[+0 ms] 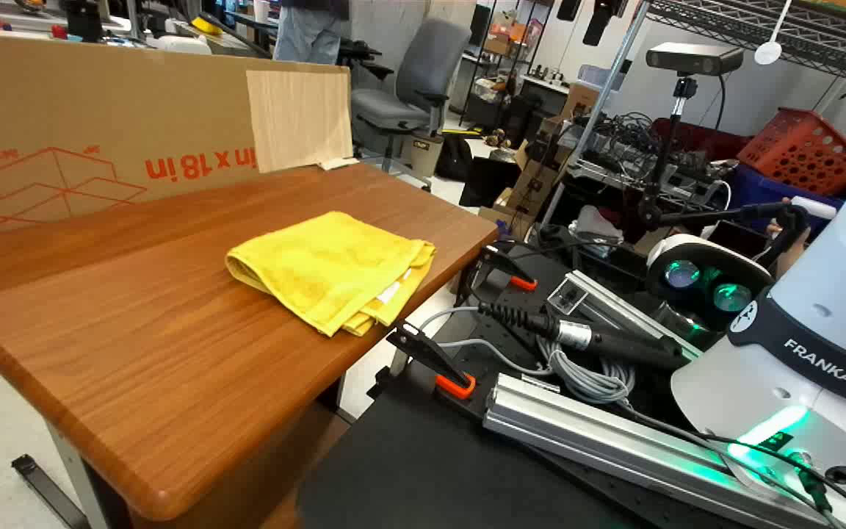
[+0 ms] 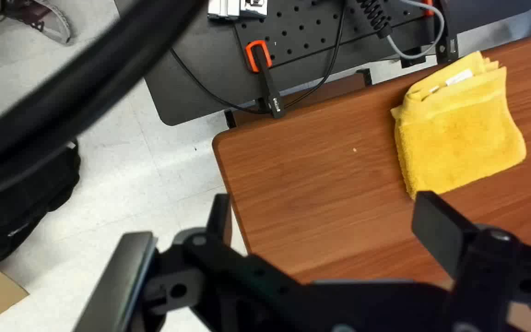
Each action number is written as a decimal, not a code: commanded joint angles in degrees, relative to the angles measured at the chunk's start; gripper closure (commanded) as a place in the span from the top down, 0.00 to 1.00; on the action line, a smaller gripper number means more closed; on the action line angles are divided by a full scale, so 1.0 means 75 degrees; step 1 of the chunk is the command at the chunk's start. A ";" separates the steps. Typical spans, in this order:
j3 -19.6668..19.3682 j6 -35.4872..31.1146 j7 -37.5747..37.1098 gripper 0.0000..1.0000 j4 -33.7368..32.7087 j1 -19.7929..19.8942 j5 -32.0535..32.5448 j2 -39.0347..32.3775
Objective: Wipe the top of the table with the yellow towel
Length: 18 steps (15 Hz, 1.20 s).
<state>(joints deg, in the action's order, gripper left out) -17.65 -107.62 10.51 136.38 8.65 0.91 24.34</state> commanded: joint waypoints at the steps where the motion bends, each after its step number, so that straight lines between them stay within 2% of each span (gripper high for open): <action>1: 0.0141 0.0012 0.0057 1.00 -0.0018 0.0160 -0.0062 -0.0025; 7: 0.0141 0.0011 0.0057 1.00 -0.0023 0.0160 -0.0062 -0.0025; 10: 0.0341 -0.0389 -0.0299 1.00 0.0158 -0.0043 -0.0491 -0.0213; 13: 0.0796 -0.1117 -0.0606 1.00 0.0555 -0.0345 -0.1043 -0.0498; 18: 0.1821 -0.2634 -0.1489 1.00 0.1292 -0.0957 -0.1448 -0.1085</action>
<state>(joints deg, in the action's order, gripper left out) -7.46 -121.32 2.65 143.38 3.66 -7.48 18.14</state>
